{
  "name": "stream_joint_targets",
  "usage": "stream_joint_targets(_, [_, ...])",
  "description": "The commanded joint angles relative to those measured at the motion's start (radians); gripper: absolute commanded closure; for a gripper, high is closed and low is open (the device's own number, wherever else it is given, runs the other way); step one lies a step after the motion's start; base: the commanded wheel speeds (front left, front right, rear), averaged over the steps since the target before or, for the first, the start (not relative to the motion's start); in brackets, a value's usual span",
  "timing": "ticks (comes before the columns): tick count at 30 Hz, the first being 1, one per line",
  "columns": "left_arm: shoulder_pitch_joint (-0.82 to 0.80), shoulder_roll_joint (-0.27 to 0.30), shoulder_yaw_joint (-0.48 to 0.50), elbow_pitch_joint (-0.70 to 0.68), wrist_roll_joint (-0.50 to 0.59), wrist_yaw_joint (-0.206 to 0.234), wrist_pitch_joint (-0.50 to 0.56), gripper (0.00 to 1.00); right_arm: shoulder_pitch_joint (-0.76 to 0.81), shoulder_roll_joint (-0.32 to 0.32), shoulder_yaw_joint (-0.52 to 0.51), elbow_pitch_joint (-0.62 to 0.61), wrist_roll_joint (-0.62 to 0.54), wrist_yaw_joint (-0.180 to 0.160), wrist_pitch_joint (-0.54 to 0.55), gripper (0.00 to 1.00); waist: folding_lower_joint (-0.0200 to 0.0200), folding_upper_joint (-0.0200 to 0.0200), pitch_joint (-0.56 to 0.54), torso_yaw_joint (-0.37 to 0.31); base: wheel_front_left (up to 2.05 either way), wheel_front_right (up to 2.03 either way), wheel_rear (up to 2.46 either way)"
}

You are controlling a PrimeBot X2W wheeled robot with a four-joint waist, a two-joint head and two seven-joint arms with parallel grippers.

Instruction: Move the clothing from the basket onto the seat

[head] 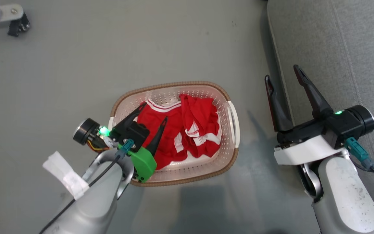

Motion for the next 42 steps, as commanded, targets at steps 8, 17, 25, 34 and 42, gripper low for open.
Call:
stream_joint_targets(8, [-0.244, 0.025, -0.197, 0.249, 0.044, -0.001, -0.001, 0.00, -0.090, -0.003, 0.012, -0.016, 0.013, 0.000, -0.005, 0.00, 0.0000, 0.0070, 0.263, -0.078, 0.00, 0.00, 0.00])
stream_joint_targets(17, [-0.391, 0.043, -0.410, 0.405, 0.027, 0.000, -0.001, 0.00, -0.138, -0.003, 0.024, -0.034, 0.056, 0.000, -0.005, 0.00, 0.0000, 0.0070, 0.375, -0.140, 0.00, 0.00, 0.00])
stream_joint_targets(25, [-0.462, 0.059, -0.508, 0.474, -0.017, 0.000, -0.001, 0.00, -0.156, -0.003, 0.033, -0.057, 0.087, 0.000, -0.005, 0.00, 0.0000, 0.0070, 0.449, -0.163, 0.00, 0.00, 0.00])
stream_joint_targets(34, [-0.547, 0.061, -0.582, 0.570, 0.023, 0.006, 0.035, 0.00, -0.195, -0.003, 0.058, -0.105, 0.056, 0.000, -0.005, 0.00, 0.0000, 0.0070, 0.531, -0.169, 0.00, 0.00, 0.00])
stream_joint_targets(42, [-0.590, 0.065, -0.601, 0.600, 0.023, 0.035, 0.084, 0.00, -0.221, -0.003, 0.100, -0.154, 0.017, 0.000, -0.005, 0.00, 0.0000, 0.0070, 0.583, -0.159, 0.00, 0.00, 0.00])
